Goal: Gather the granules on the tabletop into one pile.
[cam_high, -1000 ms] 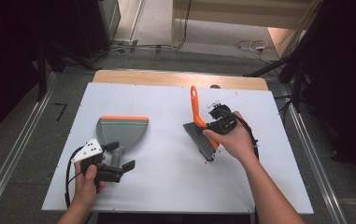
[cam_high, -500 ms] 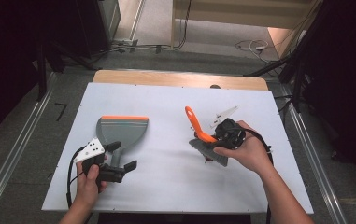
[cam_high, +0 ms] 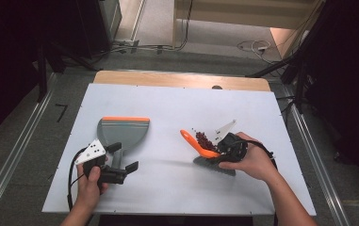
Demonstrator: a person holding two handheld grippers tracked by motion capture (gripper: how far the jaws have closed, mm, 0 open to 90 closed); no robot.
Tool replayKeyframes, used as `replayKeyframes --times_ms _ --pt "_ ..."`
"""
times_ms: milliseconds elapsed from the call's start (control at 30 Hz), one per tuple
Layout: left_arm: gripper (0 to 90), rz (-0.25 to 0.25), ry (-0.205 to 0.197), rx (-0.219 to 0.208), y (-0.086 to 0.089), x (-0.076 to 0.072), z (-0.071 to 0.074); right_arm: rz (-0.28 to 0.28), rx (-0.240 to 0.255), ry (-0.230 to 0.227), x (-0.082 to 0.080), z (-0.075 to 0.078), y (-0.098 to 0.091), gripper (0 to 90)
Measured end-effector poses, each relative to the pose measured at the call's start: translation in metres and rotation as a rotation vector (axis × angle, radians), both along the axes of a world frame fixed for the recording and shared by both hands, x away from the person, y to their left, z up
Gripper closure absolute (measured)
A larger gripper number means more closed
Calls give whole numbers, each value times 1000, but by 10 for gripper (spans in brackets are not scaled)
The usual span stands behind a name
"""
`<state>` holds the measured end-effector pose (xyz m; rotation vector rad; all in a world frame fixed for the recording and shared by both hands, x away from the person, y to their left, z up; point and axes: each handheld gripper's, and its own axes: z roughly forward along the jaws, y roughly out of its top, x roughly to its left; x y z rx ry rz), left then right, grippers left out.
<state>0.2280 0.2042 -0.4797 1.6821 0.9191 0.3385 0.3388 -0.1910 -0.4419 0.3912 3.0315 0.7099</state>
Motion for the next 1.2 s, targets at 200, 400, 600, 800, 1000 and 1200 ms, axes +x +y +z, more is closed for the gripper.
replayKeyframes --times_ms 200,400,600,800,1000,1200 --pt "0 5 1 3 0 0 0 56 -13 -32 17 -2 7 683" --pt "0 8 2 8 1 1 0 58 -2 -22 32 -3 7 681" --pt "0 0 1 11 1 1 -1 68 -8 -21 41 -3 11 680" --pt "0 0 -3 9 1 1 0 85 -4 -33 50 -4 15 679" --pt "0 0 -2 10 0 1 0 86 5 -32 57 -4 16 678" --pt "0 0 -1 17 -1 1 -1 78 18 -38 64 -5 18 677"
